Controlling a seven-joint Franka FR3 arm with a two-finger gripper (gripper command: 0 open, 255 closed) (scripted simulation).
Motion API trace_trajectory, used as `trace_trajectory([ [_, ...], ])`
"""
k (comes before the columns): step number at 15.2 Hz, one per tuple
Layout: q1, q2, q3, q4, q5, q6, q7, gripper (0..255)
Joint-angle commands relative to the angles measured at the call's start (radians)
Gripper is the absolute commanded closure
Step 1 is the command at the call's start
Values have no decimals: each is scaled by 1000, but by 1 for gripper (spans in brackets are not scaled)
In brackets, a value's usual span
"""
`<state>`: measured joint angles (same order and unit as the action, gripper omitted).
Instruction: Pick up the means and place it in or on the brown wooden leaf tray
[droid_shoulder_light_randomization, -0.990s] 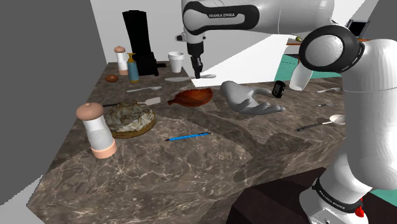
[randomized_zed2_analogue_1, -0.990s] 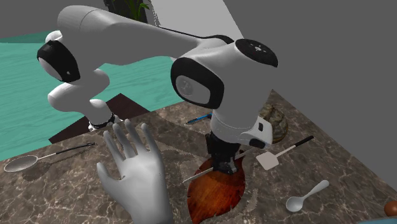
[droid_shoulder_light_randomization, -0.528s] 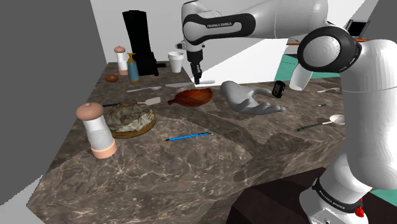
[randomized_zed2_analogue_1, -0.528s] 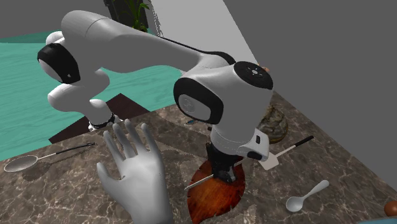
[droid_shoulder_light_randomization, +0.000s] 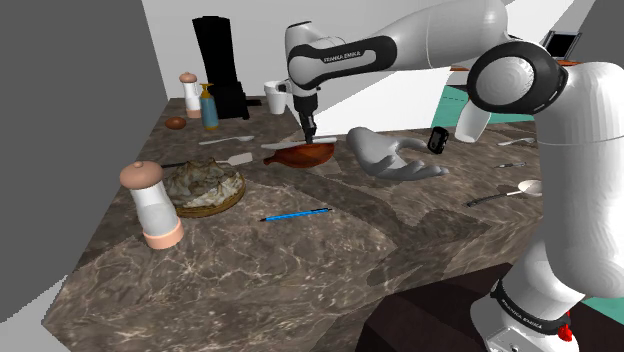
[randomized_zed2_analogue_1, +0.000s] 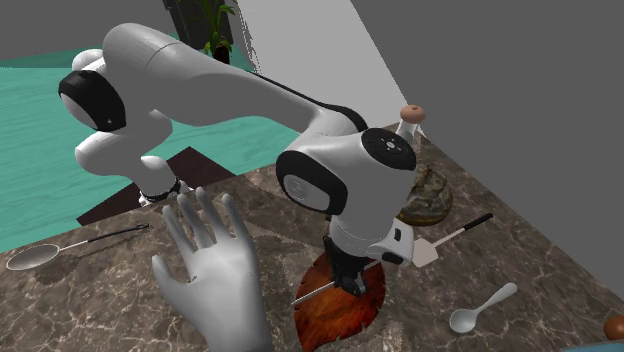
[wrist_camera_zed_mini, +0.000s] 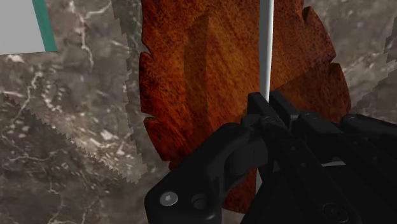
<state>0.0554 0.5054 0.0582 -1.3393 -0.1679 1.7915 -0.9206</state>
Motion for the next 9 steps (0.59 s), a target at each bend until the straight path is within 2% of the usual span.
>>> trace_trajectory([
  [1,0,-1,0,-20,-1,19,3,255],
  [8,0,-1,0,-20,-1,19,3,255],
  [9,0,-1,0,-20,-1,19,3,0],
])
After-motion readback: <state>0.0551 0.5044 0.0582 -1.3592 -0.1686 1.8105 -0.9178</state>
